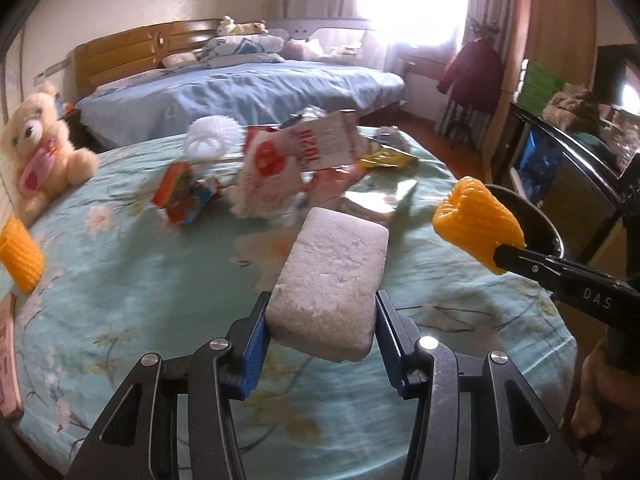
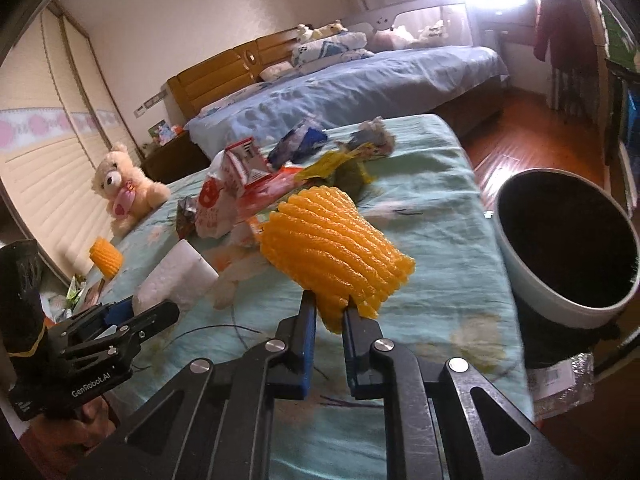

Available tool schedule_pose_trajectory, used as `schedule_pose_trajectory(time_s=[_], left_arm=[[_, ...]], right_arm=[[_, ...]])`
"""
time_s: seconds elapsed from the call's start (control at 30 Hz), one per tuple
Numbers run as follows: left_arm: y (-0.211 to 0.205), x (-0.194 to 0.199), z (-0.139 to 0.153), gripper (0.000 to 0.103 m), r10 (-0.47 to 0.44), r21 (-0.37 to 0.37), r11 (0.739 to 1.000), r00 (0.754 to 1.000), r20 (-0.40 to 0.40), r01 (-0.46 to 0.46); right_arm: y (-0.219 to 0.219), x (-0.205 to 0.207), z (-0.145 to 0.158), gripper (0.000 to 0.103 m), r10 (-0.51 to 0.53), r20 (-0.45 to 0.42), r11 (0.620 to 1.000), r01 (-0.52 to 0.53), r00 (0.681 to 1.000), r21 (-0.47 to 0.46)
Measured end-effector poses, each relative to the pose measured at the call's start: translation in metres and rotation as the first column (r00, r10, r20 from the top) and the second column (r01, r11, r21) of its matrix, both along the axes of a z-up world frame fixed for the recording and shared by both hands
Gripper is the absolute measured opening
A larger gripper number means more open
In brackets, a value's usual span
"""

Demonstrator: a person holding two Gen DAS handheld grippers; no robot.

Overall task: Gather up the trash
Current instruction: 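Carry the foam block and mesh sleeve in both grippers over the black trash bin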

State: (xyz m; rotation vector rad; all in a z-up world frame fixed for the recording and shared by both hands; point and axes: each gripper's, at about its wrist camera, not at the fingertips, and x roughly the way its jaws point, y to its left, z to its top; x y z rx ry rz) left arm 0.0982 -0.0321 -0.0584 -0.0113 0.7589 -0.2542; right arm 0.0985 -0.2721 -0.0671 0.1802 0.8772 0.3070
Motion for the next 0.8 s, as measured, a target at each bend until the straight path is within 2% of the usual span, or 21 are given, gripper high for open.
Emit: schedule_pose_trajectory(time_s=[0.8], left_arm=[[-0.102, 0.043, 0.010, 0.049, -0.181, -0.014, 0.983, 0.983, -0.018, 0.181]], right_arm=[[-0.108, -0.005, 0.008, 0.012, -0.223, 0.011, 0.973, 0.223, 0.975, -0.054]])
